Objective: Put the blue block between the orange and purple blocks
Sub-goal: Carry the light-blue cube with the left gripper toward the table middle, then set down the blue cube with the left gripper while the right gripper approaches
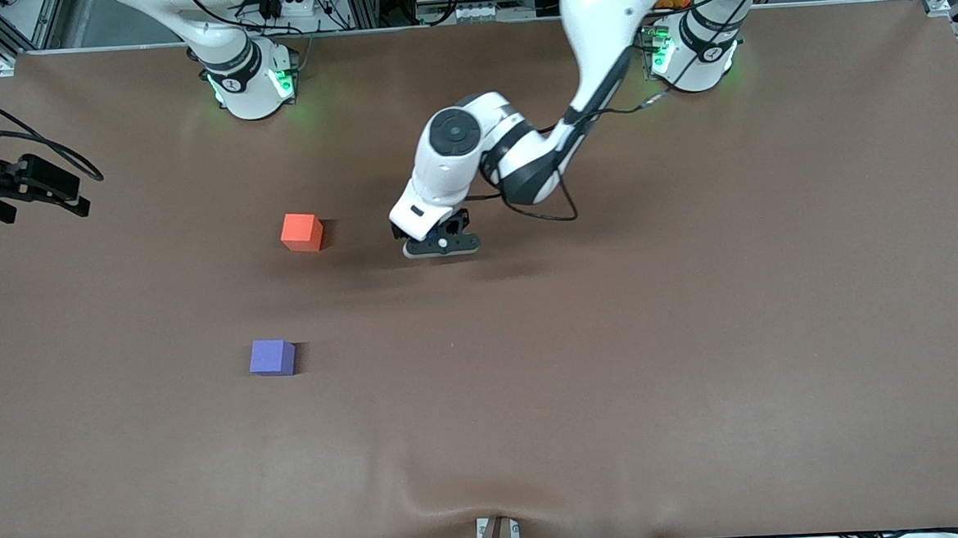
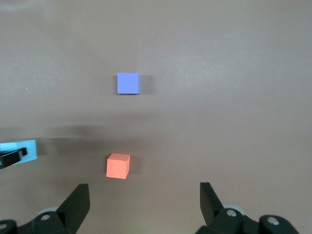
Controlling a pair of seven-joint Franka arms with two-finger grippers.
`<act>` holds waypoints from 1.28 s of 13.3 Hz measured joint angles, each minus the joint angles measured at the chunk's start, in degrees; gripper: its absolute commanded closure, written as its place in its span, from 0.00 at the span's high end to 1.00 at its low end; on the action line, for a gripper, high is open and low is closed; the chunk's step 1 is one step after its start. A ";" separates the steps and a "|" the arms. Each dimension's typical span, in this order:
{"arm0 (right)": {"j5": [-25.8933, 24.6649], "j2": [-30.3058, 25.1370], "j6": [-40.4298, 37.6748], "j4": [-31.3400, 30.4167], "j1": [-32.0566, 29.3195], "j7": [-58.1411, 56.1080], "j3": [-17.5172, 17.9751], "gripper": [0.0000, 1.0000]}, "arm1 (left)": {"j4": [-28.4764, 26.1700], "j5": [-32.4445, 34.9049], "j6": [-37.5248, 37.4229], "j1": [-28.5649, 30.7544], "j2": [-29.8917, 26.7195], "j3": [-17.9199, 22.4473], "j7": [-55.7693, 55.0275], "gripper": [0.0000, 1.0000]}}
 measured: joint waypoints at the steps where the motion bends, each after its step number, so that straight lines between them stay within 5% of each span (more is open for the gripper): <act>1: 0.00 0.05 -0.01 -0.01 0.00 0.00 0.01 1.00 | 1.59 0.00 0.17 -1.66 2.23 1.58 -0.48 0.00; 4: 0.00 0.66 -0.11 -0.13 0.00 0.00 0.01 1.00 | 3.79 0.01 2.45 -2.19 6.47 2.50 -0.22 0.04; 5: 0.00 1.06 -0.12 -0.15 0.00 0.00 0.00 1.00 | 4.10 0.00 3.66 -2.15 7.28 2.61 -0.07 0.73; 6: -0.05 1.46 -0.12 -0.15 0.00 0.00 -0.03 1.00 | 4.23 0.03 4.55 -2.18 7.41 2.61 -0.07 1.00; 11: -0.13 3.42 -0.13 -0.22 -0.60 -0.05 -0.37 1.00 | 5.57 0.07 6.90 -2.44 7.56 3.76 -0.07 1.00; 17: 0.96 8.18 0.47 -1.66 7.28 2.76 0.51 1.00 | 7.89 0.14 -16.15 0.66 -8.10 7.16 -0.13 1.00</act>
